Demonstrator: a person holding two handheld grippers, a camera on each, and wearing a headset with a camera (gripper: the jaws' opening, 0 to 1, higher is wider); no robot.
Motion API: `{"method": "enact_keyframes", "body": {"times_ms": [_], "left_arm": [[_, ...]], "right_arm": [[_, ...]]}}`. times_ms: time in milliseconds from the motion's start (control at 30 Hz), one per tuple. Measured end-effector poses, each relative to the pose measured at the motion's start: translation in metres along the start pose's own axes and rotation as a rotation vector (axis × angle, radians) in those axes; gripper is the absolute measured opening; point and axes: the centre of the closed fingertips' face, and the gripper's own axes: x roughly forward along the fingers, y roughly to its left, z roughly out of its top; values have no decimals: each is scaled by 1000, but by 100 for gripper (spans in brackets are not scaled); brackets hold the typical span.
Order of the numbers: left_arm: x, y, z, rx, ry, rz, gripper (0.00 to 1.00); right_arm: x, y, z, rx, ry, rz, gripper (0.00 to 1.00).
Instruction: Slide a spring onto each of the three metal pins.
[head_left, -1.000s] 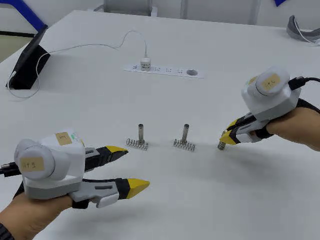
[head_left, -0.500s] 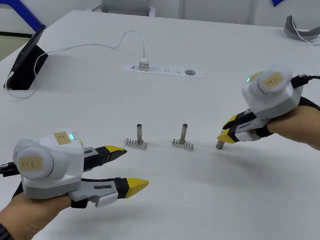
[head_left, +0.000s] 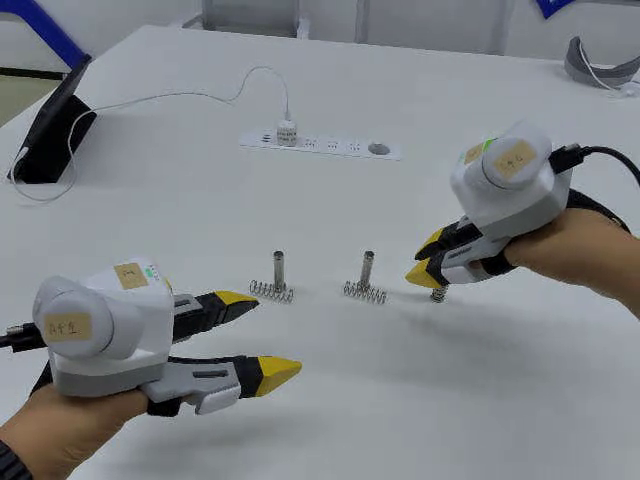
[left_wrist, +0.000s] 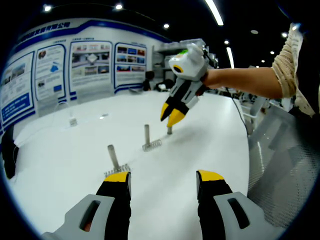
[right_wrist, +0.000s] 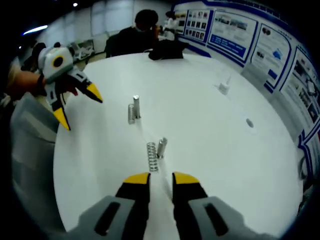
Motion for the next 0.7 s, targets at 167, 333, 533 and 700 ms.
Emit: {"method": "enact_keyframes", "body": {"times_ms": [167,333,533,700], "left_arm": [[-2,1,0,-1,1,5,53],[-1,1,0,-1,4,5,53],[-1,1,0,-2,6,5,52],[0,0,-1,-2,10,5,52]], "right_arm": [[13,9,1,-15,18,29,18],[24,12,1,-20,30,49,17],[38,10,-5,-19,58,58,16],[44,9,-7,-17,69,64,15]]}}
